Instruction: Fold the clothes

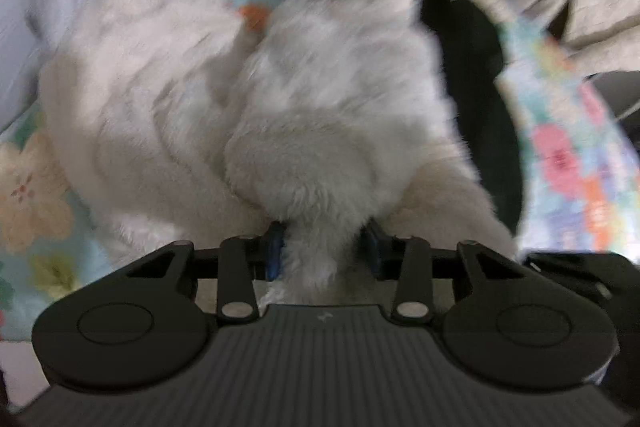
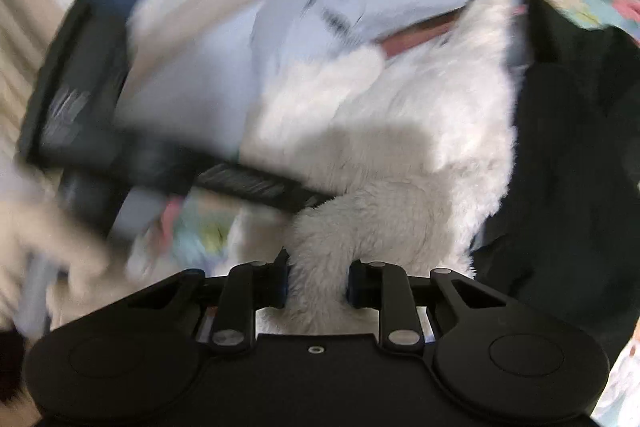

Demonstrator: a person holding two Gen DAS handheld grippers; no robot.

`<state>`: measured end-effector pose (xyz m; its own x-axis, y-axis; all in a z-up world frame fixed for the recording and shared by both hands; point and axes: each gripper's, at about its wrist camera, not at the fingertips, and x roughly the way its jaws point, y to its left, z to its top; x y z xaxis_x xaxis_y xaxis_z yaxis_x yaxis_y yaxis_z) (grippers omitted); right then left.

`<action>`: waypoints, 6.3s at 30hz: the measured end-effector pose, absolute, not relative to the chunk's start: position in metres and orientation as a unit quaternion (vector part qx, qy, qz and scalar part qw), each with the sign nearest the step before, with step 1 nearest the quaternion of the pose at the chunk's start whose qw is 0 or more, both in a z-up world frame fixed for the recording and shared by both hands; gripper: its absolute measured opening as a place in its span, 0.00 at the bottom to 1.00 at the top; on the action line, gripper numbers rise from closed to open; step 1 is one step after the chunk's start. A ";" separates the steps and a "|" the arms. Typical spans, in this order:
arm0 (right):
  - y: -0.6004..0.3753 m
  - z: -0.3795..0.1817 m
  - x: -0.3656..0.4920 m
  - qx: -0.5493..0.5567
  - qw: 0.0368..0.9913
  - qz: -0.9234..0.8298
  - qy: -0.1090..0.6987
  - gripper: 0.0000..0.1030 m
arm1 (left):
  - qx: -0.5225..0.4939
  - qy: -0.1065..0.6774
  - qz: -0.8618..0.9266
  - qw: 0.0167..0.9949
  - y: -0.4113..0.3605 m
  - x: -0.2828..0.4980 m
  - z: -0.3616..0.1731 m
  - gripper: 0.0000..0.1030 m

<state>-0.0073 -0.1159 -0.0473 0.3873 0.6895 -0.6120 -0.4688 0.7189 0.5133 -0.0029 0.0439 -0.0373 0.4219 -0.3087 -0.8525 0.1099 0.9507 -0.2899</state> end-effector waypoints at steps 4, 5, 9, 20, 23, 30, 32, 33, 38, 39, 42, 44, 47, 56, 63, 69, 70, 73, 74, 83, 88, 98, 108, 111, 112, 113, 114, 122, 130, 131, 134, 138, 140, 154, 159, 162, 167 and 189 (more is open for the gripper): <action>-0.154 -0.023 -0.008 0.206 0.828 0.357 0.382 0.27 | -0.140 0.486 -0.168 0.846 0.057 -0.003 -0.011 0.35; -0.161 -0.020 -0.010 0.220 0.830 0.357 0.367 0.27 | -0.153 0.478 -0.180 0.846 0.064 0.006 -0.012 0.35; -0.196 0.004 -0.007 0.280 0.839 0.348 0.311 0.27 | -0.169 0.417 -0.233 0.862 0.050 0.017 0.020 0.35; -0.300 0.084 -0.074 0.312 0.907 0.251 0.132 0.27 | -0.227 0.257 -0.433 0.834 -0.047 0.033 0.094 0.35; -0.330 0.097 -0.100 0.299 0.932 0.173 0.113 0.26 | -0.205 0.254 -0.473 0.818 -0.090 0.029 0.102 0.35; -0.419 0.063 -0.147 0.318 0.931 -0.045 0.173 0.23 | -0.164 0.271 -0.485 0.815 -0.149 0.025 0.076 0.54; -0.441 0.054 -0.158 0.314 0.924 -0.092 0.198 0.22 | -0.134 0.275 -0.479 0.823 -0.149 0.028 0.068 0.57; -0.450 0.051 -0.159 0.307 0.923 -0.111 0.204 0.22 | -0.132 0.277 -0.479 0.823 -0.144 0.032 0.066 0.61; -0.493 0.031 -0.177 0.298 0.908 -0.213 0.206 0.21 | -0.106 0.301 -0.464 0.826 -0.122 0.046 0.054 0.73; -0.504 0.027 -0.187 0.297 0.902 -0.240 0.202 0.21 | -0.096 0.303 -0.456 0.831 -0.116 0.046 0.055 0.73; -0.548 0.017 -0.221 0.313 0.873 -0.321 0.192 0.21 | -0.072 0.305 -0.434 0.845 -0.096 0.047 0.057 0.75; -0.572 0.010 -0.229 0.293 0.855 -0.377 0.204 0.22 | -0.068 0.306 -0.414 0.855 -0.082 0.051 0.057 0.80; -0.589 -0.008 -0.223 0.246 0.835 -0.419 0.259 0.29 | -0.056 0.330 -0.387 0.859 -0.075 0.059 0.048 0.83; -0.537 -0.020 -0.162 0.211 0.867 -0.261 0.368 0.52 | 0.005 0.466 -0.400 0.789 -0.120 0.060 -0.010 0.84; -0.469 -0.008 -0.127 0.196 0.905 -0.081 0.369 0.58 | 0.001 0.541 -0.385 0.748 -0.154 0.056 -0.065 0.92; -0.411 -0.009 -0.113 0.071 0.924 0.018 0.376 0.58 | -0.012 0.568 -0.357 0.742 -0.150 0.064 -0.108 0.31; -0.399 -0.012 -0.112 0.043 0.923 0.037 0.380 0.58 | -0.026 0.563 -0.363 0.742 -0.146 0.066 -0.109 0.20; -0.368 -0.025 -0.105 0.012 0.909 0.096 0.406 0.58 | -0.075 0.545 -0.396 0.735 -0.136 0.068 -0.099 0.17; -0.358 -0.030 -0.105 -0.002 0.903 0.110 0.414 0.58 | -0.084 0.535 -0.406 0.736 -0.136 0.067 -0.092 0.17; -0.284 -0.049 -0.102 -0.131 0.895 0.107 0.413 0.78 | -0.105 0.455 -0.441 0.767 -0.144 0.062 -0.043 0.17; -0.292 -0.058 -0.084 -0.169 0.892 0.008 0.419 0.75 | -0.114 0.408 -0.491 0.761 -0.142 0.049 -0.011 0.17; -0.403 0.010 -0.080 0.120 0.939 -0.030 0.322 0.16 | -0.064 0.380 -0.501 0.775 -0.130 0.038 0.002 0.41; -0.480 0.025 -0.111 0.186 0.922 -0.178 0.290 0.15 | 0.055 0.364 -0.465 0.805 -0.107 0.014 -0.010 0.84; -0.490 0.025 -0.115 0.186 0.922 -0.188 0.284 0.15 | 0.042 0.379 -0.458 0.803 -0.114 0.019 -0.031 0.96; -0.492 0.024 -0.115 0.187 0.922 -0.188 0.282 0.15 | 0.040 0.390 -0.452 0.802 -0.118 0.023 -0.040 0.96; -0.492 0.025 -0.117 0.189 0.923 -0.186 0.280 0.15 | 0.038 0.405 -0.439 0.801 -0.123 0.028 -0.052 0.96; -0.493 0.024 -0.116 0.191 0.923 -0.183 0.279 0.15 | 0.035 0.423 -0.423 0.800 -0.127 0.033 -0.066 0.96; -0.475 0.031 -0.137 0.188 0.937 -0.125 0.266 0.16 | 0.039 0.431 -0.440 0.787 -0.161 0.035 -0.115 0.14; -0.415 0.062 -0.206 0.232 0.937 -0.039 0.258 0.17 | -0.002 0.299 -0.451 0.841 -0.090 0.014 0.047 0.13; -0.407 0.068 -0.213 0.246 0.934 -0.026 0.258 0.17 | -0.001 0.279 -0.452 0.847 -0.081 0.013 0.073 0.13; -0.383 0.099 -0.242 0.291 0.926 0.021 0.241 0.18 | -0.013 0.227 -0.461 0.858 -0.053 0.009 0.143 0.13; -0.378 0.155 -0.272 0.362 0.905 0.104 0.198 0.18 | -0.019 0.170 -0.474 0.864 -0.031 0.004 0.225 0.13; -0.392 0.170 -0.275 0.413 0.880 0.147 0.180 0.18 | -0.030 0.151 -0.478 0.865 -0.031 0.014 0.256 0.13; -0.650 0.081 -0.122 0.320 0.903 -0.147 0.247 0.17 | 0.039 0.242 -0.483 0.841 -0.345 0.160 0.164 0.13; -0.745 0.019 -0.063 0.326 0.900 -0.191 0.216 0.31 | 0.062 0.255 -0.433 0.863 -0.452 0.202 0.137 0.46; -0.753 -0.015 -0.065 0.320 0.885 -0.233 0.243 0.33 | 0.090 0.339 -0.381 0.855 -0.484 0.226 0.087 0.64; -0.699 -0.040 -0.117 0.298 0.897 -0.203 0.257 0.38 | 0.160 0.362 -0.376 0.838 -0.450 0.200 0.025 0.65; -0.458 0.043 -0.310 0.155 0.935 -0.136 0.287 0.75 | 0.219 0.298 -0.431 0.823 -0.174 -0.006 0.106 0.88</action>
<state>-0.3098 -0.4583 0.0432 0.7978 -0.1647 -0.5799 0.3433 0.9149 0.2124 -0.0064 -0.1738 0.1064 0.4500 -0.5790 -0.6800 0.8405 0.5318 0.1034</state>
